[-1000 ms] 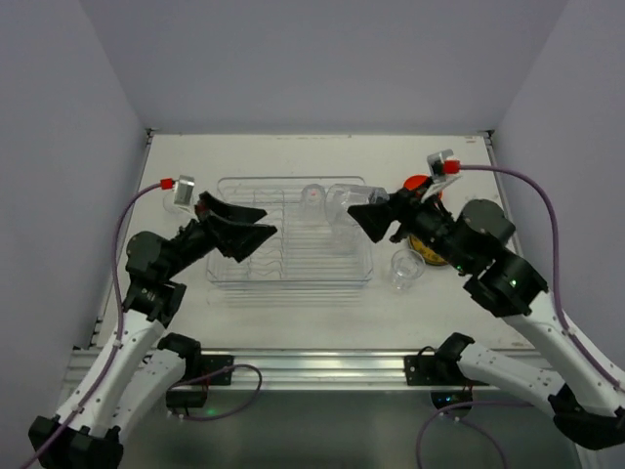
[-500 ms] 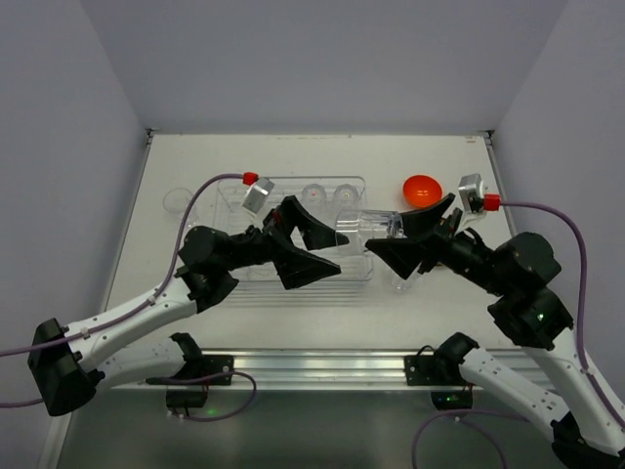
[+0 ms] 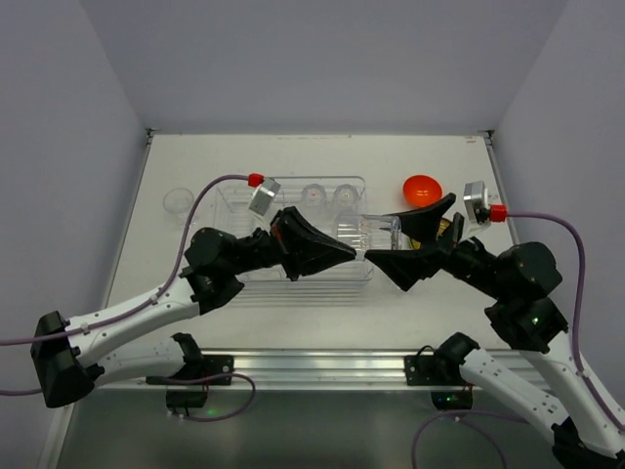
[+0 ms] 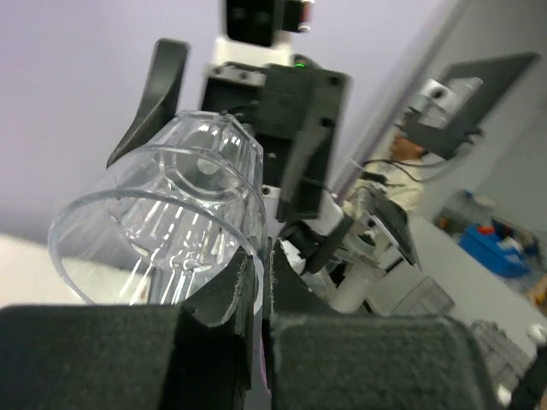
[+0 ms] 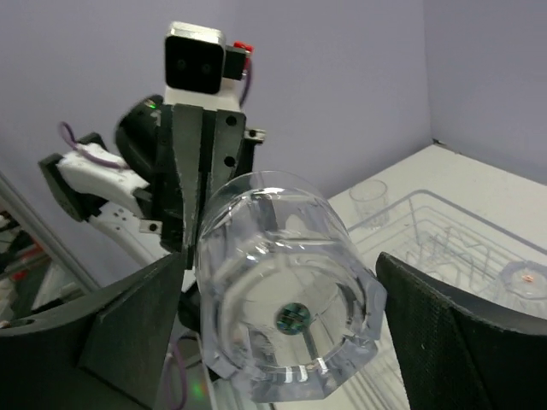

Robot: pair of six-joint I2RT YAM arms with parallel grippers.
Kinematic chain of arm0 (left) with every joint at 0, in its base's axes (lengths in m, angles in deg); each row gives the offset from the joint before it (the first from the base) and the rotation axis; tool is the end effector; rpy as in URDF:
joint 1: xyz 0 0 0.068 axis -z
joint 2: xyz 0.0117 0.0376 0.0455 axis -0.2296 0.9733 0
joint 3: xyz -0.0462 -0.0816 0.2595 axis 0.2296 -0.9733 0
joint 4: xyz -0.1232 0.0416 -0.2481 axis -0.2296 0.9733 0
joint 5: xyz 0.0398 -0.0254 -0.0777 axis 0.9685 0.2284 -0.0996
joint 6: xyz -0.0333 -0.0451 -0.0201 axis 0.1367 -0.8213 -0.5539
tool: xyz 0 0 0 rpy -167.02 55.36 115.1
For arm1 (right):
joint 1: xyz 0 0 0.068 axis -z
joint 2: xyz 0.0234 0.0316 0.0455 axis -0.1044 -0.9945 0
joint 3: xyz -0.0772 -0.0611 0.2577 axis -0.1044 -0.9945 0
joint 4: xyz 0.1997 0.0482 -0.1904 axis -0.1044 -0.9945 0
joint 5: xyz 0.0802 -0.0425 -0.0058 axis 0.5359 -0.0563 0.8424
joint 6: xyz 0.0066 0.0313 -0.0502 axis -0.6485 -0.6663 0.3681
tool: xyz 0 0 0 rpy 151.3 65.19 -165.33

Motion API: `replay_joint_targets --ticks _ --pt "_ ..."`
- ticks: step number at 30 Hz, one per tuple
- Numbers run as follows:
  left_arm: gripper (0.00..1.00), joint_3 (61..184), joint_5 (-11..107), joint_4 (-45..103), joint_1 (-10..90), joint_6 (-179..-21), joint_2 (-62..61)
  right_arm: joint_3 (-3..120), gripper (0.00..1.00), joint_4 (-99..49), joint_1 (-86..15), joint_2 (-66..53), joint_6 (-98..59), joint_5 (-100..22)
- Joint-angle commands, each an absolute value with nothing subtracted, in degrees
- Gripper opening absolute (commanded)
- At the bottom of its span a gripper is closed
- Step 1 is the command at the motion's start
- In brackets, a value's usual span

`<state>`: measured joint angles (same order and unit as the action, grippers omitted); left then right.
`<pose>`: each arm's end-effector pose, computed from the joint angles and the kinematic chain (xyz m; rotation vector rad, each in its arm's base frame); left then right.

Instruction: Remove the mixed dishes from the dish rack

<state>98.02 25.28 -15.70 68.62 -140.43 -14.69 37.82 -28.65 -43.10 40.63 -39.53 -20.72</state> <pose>0.1282 -0.2249 0.4025 0.6227 1.1559 -1.9224 0.0939 0.0950 0.4482 -0.5406 1.3014 1.2323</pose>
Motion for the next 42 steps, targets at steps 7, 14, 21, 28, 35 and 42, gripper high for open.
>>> replay_joint_targets --ticks 7,14,21,28,35,42 --pt "0.0 124.1 96.9 65.0 61.5 -117.1 -19.3 40.4 0.99 -50.8 -36.8 29.3 -38.8 -70.7" --pt "0.0 135.1 66.1 76.8 2.8 -108.9 -6.1 41.6 0.99 -52.0 -32.5 22.2 -39.6 -62.6" --pt "0.0 144.6 62.5 81.7 -2.1 -109.4 14.6 39.6 0.99 -51.6 -32.5 29.0 -38.4 -57.0" --pt "0.0 155.7 64.7 88.2 -3.3 -106.1 34.6 39.9 0.99 -51.4 -32.5 31.2 -37.9 -52.7" --pt "0.0 160.9 62.9 90.3 -4.0 -104.4 44.5 39.4 0.99 -51.3 -32.8 34.0 -37.7 -50.8" --pt "0.29 162.6 60.3 90.6 -4.0 -105.1 47.9 39.3 0.99 -51.6 -33.9 35.6 -37.0 -51.2"
